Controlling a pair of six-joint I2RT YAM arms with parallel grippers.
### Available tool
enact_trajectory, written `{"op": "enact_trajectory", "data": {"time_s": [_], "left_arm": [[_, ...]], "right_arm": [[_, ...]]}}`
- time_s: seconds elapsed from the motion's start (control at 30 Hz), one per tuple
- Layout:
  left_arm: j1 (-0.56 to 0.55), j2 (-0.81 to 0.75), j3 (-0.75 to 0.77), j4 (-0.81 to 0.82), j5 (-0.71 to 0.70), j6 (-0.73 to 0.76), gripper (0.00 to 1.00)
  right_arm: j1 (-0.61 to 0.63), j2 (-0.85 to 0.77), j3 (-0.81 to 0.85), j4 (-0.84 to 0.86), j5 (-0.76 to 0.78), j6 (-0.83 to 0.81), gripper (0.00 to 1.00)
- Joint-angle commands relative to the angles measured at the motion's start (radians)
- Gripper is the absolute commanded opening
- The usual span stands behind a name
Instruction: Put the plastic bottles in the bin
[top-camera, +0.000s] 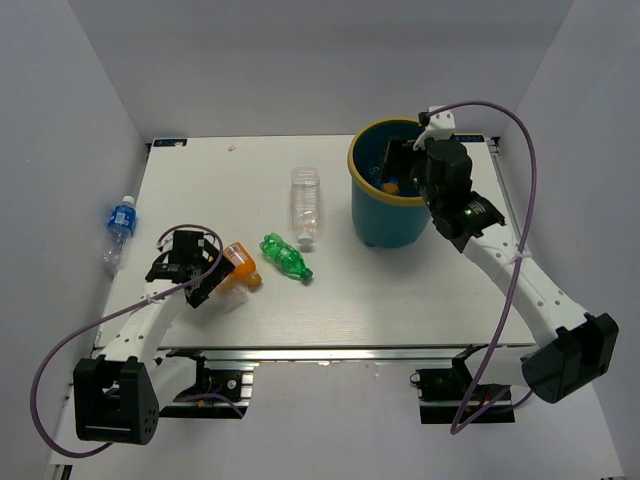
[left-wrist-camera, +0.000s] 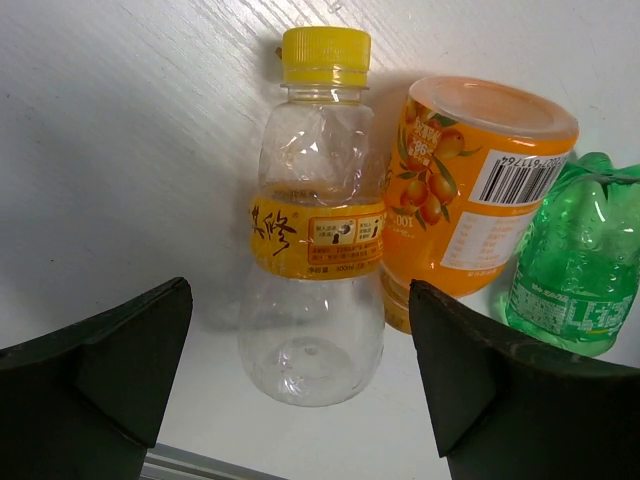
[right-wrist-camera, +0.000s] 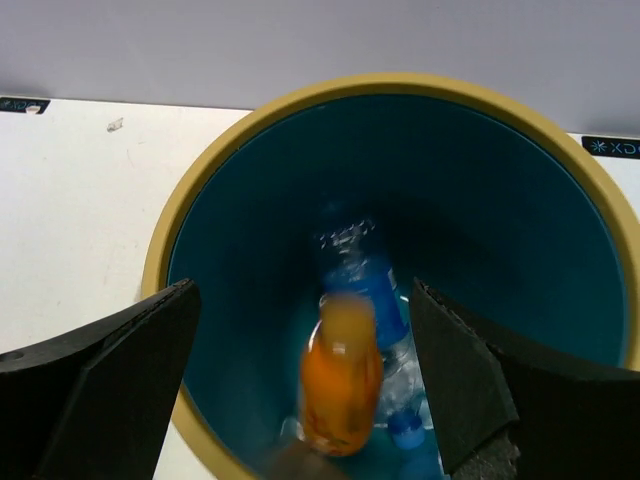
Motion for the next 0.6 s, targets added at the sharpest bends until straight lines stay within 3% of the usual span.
{"op": "enact_trajectory", "data": {"time_s": [0.0, 0.3, 0.4, 0.43, 0.57], "left_arm": [[0.003, 0.009, -0.008, 0.051, 0.016, -0.017, 0.98], [0.003, 0.061, -0.06, 0.143, 0.046, -0.037, 0.94], [0.003, 0.064, -0.056, 0.135, 0.017, -0.077, 0.75], [0.005, 0.044, -0.056, 0.135, 0.007, -0.101, 0.63], [0.005, -0.038, -0.042, 0.092, -0.043, -0.144, 0.51]], "right_arm": [[-0.004, -0.09, 0.016, -0.029, 0.001, -0.015, 0.89], [-0.024, -0.297, -0.114, -0.103, 0.205, 0.045, 0.89], [-0.086, -0.374, -0.215, -0.138, 0.297, 0.135, 0.89], [-0.133, -0.394, -0.244, -0.138, 0.302, 0.161, 0.89], [-0.244, -0.475, -0.361, -0.14, 0.251, 0.255, 0.89]]}}
